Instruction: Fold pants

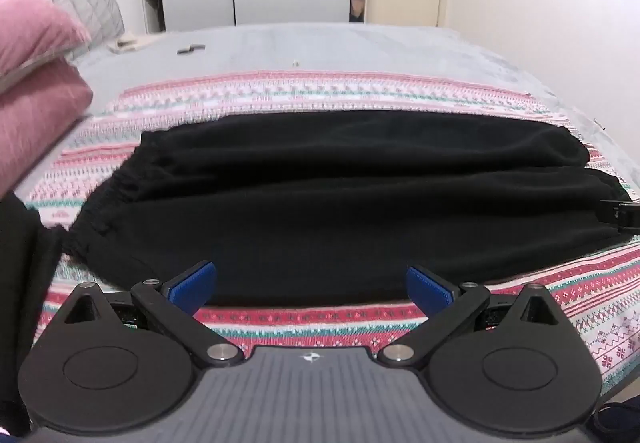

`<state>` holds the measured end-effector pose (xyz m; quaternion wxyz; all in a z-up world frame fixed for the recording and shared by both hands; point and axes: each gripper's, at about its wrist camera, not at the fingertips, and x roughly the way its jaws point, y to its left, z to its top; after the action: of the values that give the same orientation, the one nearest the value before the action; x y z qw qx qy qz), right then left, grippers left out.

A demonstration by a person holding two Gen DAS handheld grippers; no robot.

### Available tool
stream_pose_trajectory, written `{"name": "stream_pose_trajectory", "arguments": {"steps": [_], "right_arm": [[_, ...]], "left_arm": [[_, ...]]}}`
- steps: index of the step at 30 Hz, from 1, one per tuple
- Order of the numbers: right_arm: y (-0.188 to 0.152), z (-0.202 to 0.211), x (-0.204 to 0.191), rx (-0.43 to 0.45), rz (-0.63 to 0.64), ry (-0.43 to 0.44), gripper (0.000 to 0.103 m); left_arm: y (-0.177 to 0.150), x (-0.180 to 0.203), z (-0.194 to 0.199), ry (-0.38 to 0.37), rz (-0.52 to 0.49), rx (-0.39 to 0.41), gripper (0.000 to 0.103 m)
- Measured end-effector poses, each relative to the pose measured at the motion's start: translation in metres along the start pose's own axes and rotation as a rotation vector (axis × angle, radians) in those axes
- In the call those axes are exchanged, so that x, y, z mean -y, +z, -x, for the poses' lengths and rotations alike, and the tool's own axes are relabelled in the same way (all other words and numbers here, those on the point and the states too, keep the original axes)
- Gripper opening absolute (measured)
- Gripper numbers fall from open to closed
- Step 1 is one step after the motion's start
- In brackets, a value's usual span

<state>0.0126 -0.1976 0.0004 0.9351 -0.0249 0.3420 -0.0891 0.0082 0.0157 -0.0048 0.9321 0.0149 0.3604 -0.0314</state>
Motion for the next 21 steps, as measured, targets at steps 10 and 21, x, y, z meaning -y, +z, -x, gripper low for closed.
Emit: {"name": "stream_pose_trajectory", "arguments": {"steps": [10, 21], "right_arm": [[0.001, -0.016, 0.012, -0.089, -0.026, -0.029, 0.103], [-0.001, -0.03, 0.021, -0.139, -0.062, -0.078, 0.103]], "left_arm": [[-0.001, 0.007, -0.016, -0.014, 0.054, -0.121, 0.103], [0.001, 0.005, -0.012, 0.01, 0.05, -0.089, 0.103]]}}
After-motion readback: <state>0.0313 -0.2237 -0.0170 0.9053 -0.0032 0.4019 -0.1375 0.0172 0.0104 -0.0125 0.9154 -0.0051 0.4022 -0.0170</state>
